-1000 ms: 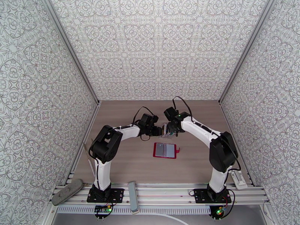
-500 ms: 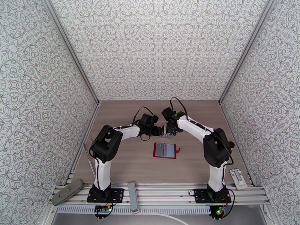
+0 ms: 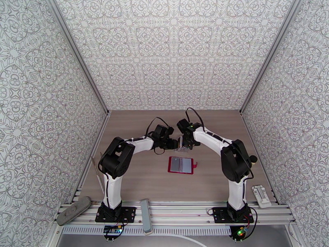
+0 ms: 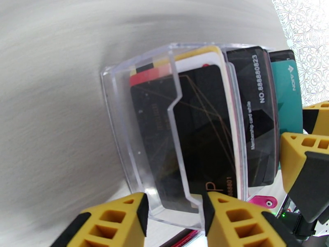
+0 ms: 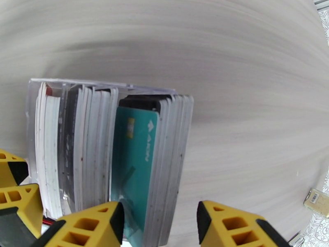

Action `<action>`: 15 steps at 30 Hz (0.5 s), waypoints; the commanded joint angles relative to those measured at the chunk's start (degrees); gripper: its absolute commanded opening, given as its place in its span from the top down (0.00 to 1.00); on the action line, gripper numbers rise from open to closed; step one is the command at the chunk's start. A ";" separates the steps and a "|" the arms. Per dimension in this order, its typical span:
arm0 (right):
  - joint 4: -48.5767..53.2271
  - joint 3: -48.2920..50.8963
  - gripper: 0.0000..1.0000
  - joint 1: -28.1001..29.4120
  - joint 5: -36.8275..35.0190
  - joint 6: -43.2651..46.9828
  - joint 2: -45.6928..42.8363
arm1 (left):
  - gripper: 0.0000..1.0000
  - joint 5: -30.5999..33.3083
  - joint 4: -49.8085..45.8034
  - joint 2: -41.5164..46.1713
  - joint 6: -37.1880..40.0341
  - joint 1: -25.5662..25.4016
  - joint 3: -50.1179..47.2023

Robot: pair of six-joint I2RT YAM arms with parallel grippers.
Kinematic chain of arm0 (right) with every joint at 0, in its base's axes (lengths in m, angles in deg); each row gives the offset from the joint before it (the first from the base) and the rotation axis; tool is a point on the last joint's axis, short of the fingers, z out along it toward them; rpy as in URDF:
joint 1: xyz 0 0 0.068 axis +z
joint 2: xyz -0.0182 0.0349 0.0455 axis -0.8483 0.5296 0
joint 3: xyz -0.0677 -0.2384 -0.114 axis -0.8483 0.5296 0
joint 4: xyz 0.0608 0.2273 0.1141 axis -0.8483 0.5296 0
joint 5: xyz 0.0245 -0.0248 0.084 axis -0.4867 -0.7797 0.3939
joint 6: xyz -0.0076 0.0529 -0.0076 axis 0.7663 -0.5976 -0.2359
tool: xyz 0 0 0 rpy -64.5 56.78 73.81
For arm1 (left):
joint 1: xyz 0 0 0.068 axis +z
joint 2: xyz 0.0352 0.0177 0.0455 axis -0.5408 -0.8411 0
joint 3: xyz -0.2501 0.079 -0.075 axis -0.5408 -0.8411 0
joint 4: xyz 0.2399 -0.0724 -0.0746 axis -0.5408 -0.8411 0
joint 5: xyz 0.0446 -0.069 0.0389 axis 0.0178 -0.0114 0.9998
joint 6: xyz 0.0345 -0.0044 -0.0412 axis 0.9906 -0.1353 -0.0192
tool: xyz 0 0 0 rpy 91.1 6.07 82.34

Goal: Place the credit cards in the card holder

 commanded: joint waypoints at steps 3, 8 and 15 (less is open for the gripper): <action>1.10 -1.45 0.48 -0.46 -1.27 0.03 1.91 | 0.59 0.94 -2.17 -2.11 -0.56 0.84 0.55; 1.97 -2.11 0.48 -0.44 -2.67 0.16 1.76 | 0.59 1.07 -2.44 -2.24 -0.56 0.86 0.64; 2.99 -3.52 0.49 -0.47 -3.77 0.47 1.83 | 0.59 1.17 -2.52 -2.11 -0.56 0.93 0.71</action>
